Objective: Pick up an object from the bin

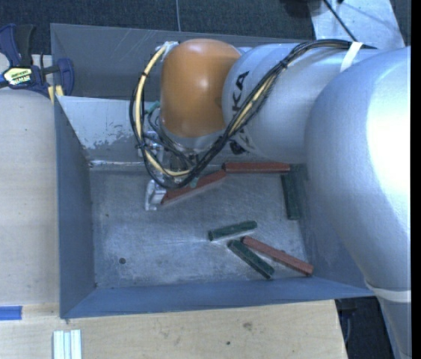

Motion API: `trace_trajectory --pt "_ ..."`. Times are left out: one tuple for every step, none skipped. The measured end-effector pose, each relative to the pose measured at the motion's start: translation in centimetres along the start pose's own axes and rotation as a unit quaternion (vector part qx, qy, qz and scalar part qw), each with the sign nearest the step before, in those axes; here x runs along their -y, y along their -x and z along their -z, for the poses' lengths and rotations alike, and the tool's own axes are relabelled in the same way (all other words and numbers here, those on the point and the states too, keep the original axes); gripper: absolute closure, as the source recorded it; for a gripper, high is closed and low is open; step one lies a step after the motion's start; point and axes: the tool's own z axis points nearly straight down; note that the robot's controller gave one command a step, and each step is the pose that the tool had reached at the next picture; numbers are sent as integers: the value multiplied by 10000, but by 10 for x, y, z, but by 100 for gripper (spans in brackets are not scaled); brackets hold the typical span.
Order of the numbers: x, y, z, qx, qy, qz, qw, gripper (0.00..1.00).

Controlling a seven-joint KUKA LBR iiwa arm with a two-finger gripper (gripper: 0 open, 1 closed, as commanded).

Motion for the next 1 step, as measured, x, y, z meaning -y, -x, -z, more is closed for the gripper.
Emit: trace_trajectory --pt "20 5 19 5 -25 -380 9993 0"
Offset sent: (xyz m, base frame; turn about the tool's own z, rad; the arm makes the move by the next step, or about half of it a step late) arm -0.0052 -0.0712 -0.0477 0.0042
